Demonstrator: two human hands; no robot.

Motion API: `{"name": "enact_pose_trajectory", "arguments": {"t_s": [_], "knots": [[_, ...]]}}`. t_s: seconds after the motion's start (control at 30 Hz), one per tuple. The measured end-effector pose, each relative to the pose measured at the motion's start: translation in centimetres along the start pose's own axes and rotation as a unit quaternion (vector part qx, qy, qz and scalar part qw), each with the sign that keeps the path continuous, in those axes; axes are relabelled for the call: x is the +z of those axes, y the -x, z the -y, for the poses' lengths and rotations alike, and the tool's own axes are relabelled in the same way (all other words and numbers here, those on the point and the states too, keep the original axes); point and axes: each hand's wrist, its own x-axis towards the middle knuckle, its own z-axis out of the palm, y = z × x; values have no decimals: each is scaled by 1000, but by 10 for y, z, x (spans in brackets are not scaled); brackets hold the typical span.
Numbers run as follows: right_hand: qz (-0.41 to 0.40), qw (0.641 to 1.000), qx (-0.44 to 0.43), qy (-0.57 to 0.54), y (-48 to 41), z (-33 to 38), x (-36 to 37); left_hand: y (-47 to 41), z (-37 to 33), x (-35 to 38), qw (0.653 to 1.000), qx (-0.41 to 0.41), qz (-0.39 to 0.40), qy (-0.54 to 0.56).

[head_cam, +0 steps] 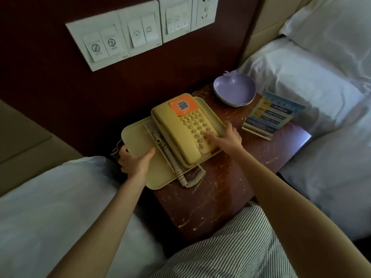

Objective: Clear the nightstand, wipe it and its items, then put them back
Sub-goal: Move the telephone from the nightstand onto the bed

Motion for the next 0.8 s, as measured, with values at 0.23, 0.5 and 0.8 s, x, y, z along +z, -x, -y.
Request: {"name": "enact_pose_trajectory", "arguments": {"t_s": [0.23, 0.5, 0.8], "knots": [[-3, 999, 19, -31, -8, 0, 7, -12, 4, 5, 994, -58, -20, 92], [0, 996, 27, -86, -2, 5, 5, -10, 3, 4, 994, -53, -48, 80], [-51, 994, 22, -99, 32, 8, -6, 1, 4, -10, 995, -25, -37, 87]]}}
